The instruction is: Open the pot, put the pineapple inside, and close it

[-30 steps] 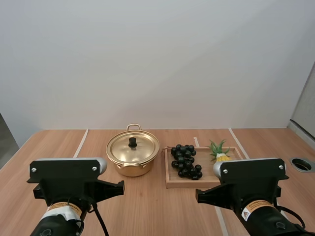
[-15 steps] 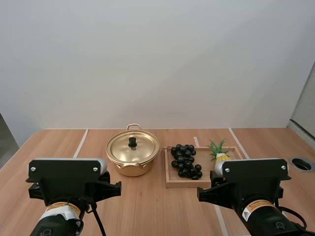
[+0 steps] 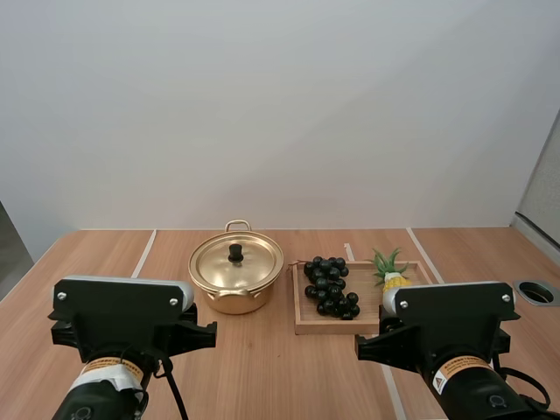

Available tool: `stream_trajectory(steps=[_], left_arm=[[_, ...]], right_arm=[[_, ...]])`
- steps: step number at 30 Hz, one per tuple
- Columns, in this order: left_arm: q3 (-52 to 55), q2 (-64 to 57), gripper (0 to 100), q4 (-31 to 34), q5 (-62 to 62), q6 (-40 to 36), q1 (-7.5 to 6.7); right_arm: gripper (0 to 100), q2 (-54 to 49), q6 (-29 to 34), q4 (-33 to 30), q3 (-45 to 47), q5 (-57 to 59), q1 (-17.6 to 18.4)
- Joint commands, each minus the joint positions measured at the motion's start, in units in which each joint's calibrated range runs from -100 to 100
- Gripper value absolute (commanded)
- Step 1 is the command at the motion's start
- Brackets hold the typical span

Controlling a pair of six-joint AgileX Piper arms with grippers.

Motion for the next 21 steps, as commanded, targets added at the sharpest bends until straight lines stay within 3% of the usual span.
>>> stream_trajectory(steps=[1, 10, 14, 21], left_arm=[[0.00, -0.35, 100, 0.91, -1.71, 0.24, -0.18], [0.00, -0.35, 100, 2.33, -2.33, 0.49, -0.18], [0.00, -0.35, 100, 3.63, -12.68, 3.06, -0.18], [-3.32, -0.35, 100, 3.63, -31.33, 10.41, -0.18]], right_arm=[[100, -0.35, -0.02, -3.46, 0.00, 2.48, -0.23], [100, -0.35, 0.38, -4.34, 0.00, 3.10, -0.23], [100, -0.35, 0.38, -6.83, 0.00, 0.23, -0.23], [100, -0.35, 0.38, -17.62, -5.79, -4.40, -0.23]])
